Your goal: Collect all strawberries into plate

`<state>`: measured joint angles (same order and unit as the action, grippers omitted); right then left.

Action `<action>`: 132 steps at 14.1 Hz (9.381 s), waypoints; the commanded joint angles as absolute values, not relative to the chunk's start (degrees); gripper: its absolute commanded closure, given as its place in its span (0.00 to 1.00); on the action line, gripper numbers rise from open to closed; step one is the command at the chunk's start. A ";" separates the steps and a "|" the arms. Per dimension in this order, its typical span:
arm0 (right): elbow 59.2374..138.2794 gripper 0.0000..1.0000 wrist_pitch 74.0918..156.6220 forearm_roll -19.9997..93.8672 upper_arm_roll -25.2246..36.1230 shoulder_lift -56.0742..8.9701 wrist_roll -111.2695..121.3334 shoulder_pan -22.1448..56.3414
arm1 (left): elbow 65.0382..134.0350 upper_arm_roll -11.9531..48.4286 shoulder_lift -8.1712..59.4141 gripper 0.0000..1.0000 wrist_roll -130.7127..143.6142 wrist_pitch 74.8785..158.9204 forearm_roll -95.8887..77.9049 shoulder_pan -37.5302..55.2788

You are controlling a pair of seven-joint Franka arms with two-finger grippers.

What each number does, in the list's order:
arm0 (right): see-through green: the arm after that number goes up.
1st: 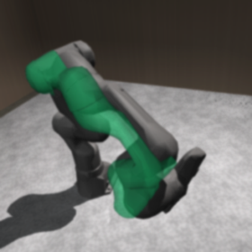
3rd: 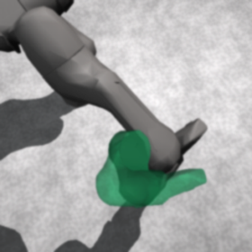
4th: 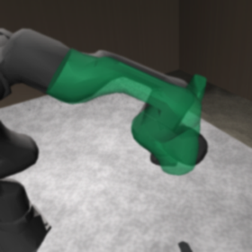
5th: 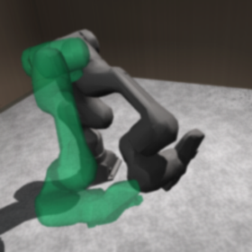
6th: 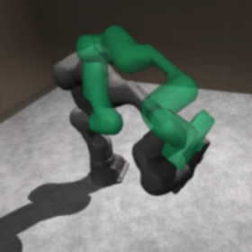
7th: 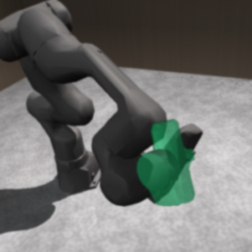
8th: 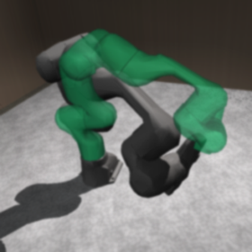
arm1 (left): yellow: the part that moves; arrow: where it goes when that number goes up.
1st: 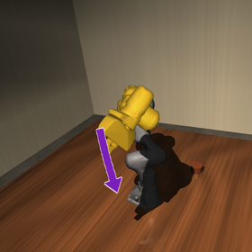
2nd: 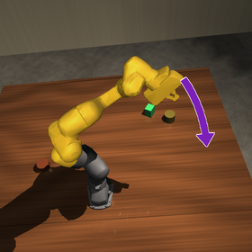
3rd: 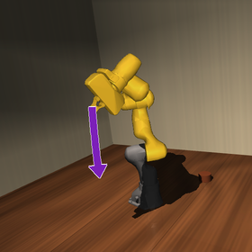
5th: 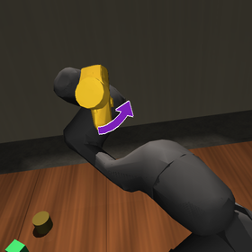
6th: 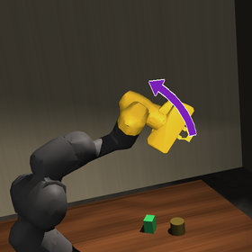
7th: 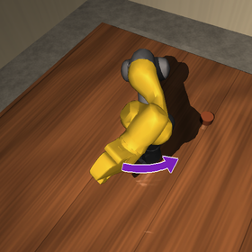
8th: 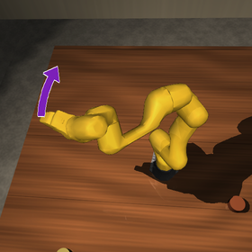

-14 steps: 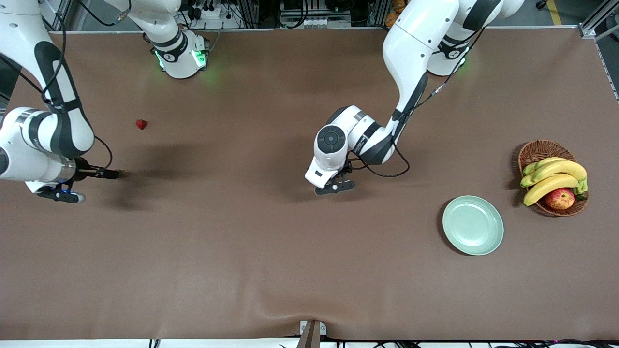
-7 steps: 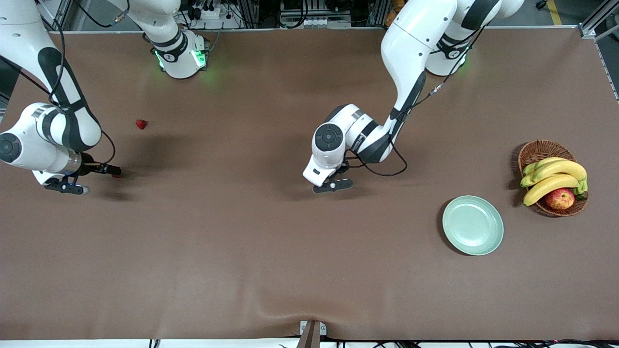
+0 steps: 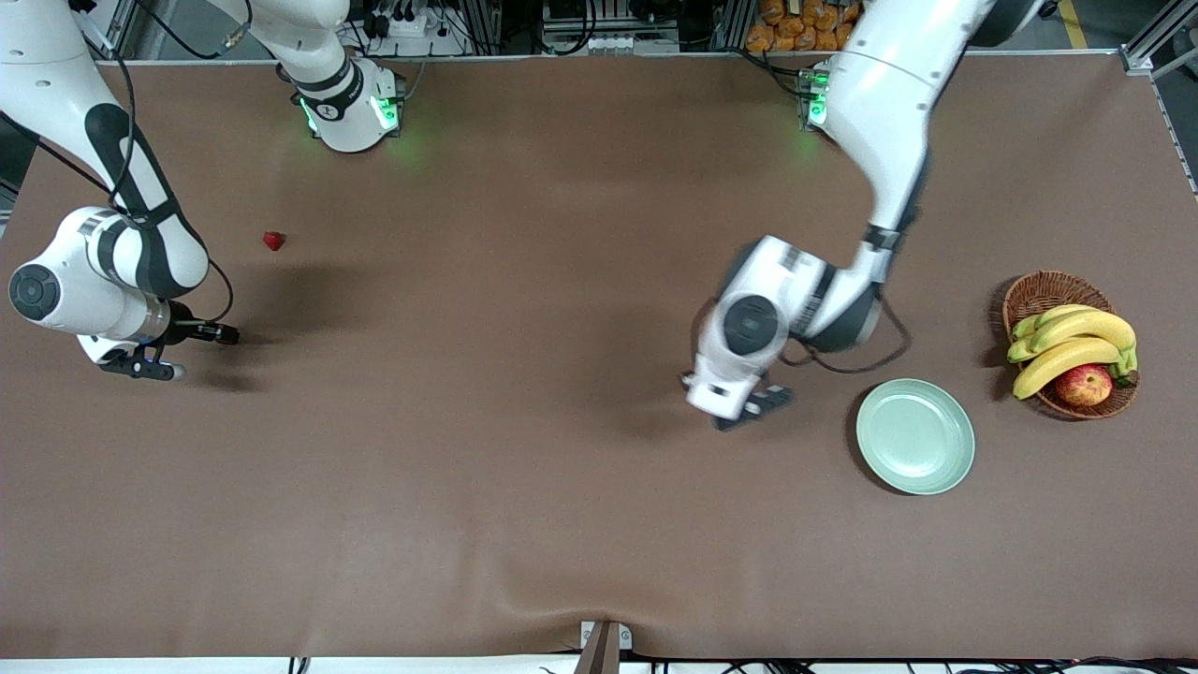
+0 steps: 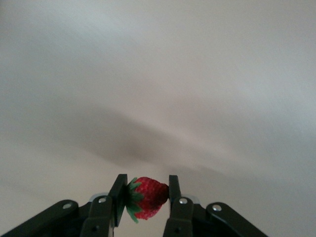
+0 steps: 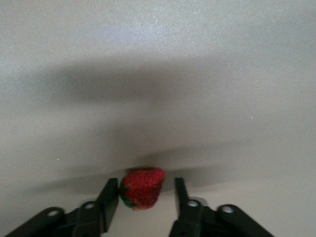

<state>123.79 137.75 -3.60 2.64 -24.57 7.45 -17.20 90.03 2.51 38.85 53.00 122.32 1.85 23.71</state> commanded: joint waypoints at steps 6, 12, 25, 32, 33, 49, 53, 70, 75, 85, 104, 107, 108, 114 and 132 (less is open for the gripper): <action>119.38 1.00 129.07 -3.35 1.94 -22.94 6.24 -14.42 | 88.86 3.43 38.23 1.00 51.42 122.16 7.03 7.22; 106.18 1.00 108.47 2.81 1.58 -22.76 0.81 -10.12 | 89.12 3.51 38.94 0.50 50.72 126.73 7.82 1.86; 99.32 1.00 102.92 21.86 0.97 -22.85 -36.45 10.09 | 97.38 13.26 31.55 0.00 49.39 126.74 7.65 2.11; 98.09 1.00 110.89 28.47 0.97 -24.25 -53.23 21.51 | 97.21 18.46 32.08 0.00 50.19 126.83 7.65 3.60; 98.09 1.00 113.79 29.17 0.97 -25.21 -56.05 23.62 | 97.03 18.46 32.17 0.00 50.53 126.83 7.56 4.39; 93.52 0.56 144.23 32.08 1.05 -42.45 -78.92 45.17 | 97.29 18.37 34.19 0.00 52.73 129.81 7.65 9.49; 92.99 0.08 144.14 31.29 1.14 -42.71 -78.58 45.09 | 97.12 18.37 34.80 0.00 55.54 130.08 7.65 11.16; 95.35 0.00 104.07 17.52 3.25 -29.27 -31.59 8.99 | 90.01 18.02 43.41 0.00 91.12 132.89 7.38 28.55; 103.42 0.00 102.04 8.99 3.43 -24.80 -13.31 -0.69 | 88.42 16.36 46.84 0.00 101.77 137.46 7.65 32.69; 131.47 0.02 118.82 1.32 3.43 -12.66 7.47 -16.25 | 88.42 14.50 47.02 0.76 102.39 137.55 7.65 34.10; 148.35 0.52 130.95 0.09 3.60 -10.37 10.81 -20.21 | 90.70 11.51 38.32 1.00 84.12 133.77 10.19 -3.67; 148.45 0.52 131.13 0.09 3.60 -10.46 10.90 -20.21 | 90.79 11.60 38.76 1.00 80.52 134.03 11.69 -8.42; 148.53 0.54 131.05 0.09 3.60 -10.46 10.90 -20.48 | 91.05 11.60 39.19 0.96 79.12 134.12 11.69 -9.13; 147.66 1.00 127.98 0.09 3.52 -9.59 10.90 -20.31 | 92.19 12.13 38.41 0.00 77.26 134.03 11.51 -9.23; 107.77 1.00 104.50 25.11 3.16 -20.29 -26.60 8.86 | 97.65 25.93 33.93 0.00 85.34 134.03 11.60 -2.99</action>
<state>113.14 105.30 21.29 2.58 -16.50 -20.31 5.15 96.40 26.08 35.58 84.06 133.99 10.19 -3.40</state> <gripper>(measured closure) 0.718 0.000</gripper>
